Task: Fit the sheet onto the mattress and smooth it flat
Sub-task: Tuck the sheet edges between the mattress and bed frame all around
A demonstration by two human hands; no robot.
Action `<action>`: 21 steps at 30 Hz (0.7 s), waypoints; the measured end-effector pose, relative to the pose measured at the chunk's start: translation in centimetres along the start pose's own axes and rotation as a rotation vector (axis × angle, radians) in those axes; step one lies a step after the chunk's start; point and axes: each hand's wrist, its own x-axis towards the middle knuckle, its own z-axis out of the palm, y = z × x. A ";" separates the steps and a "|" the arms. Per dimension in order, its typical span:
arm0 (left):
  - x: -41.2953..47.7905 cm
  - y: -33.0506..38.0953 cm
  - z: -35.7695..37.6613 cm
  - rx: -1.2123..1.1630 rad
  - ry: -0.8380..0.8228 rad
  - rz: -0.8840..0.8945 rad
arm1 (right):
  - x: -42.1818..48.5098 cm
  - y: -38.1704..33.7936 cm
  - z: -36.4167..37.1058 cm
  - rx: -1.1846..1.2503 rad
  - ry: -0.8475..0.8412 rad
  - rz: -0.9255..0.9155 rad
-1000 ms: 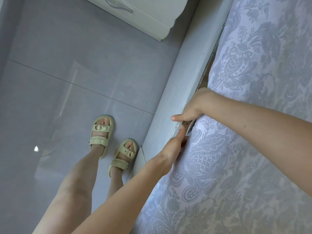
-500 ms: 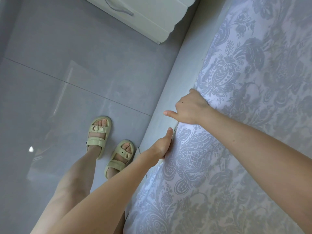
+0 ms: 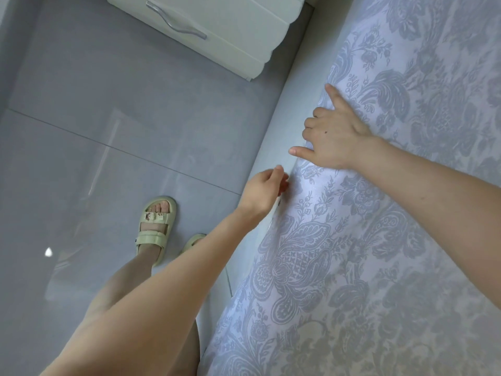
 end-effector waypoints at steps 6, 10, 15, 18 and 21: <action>2.5 1.5 2.0 0.060 -0.054 -0.036 | 1.7 1.8 -0.7 0.015 -0.054 -0.084; 2.9 1.5 2.9 0.093 -0.156 -0.109 | 1.8 2.7 -0.6 0.003 -0.029 -0.118; 3.5 2.1 3.3 0.084 -0.171 -0.185 | 3.0 2.4 -0.3 0.014 -0.101 -0.100; 3.5 2.6 2.4 0.106 -0.157 -0.158 | 3.5 1.9 -0.9 -0.013 -0.134 -0.068; 3.2 2.5 1.2 0.046 -0.038 -0.095 | 3.5 1.5 -1.4 -0.036 -0.219 -0.051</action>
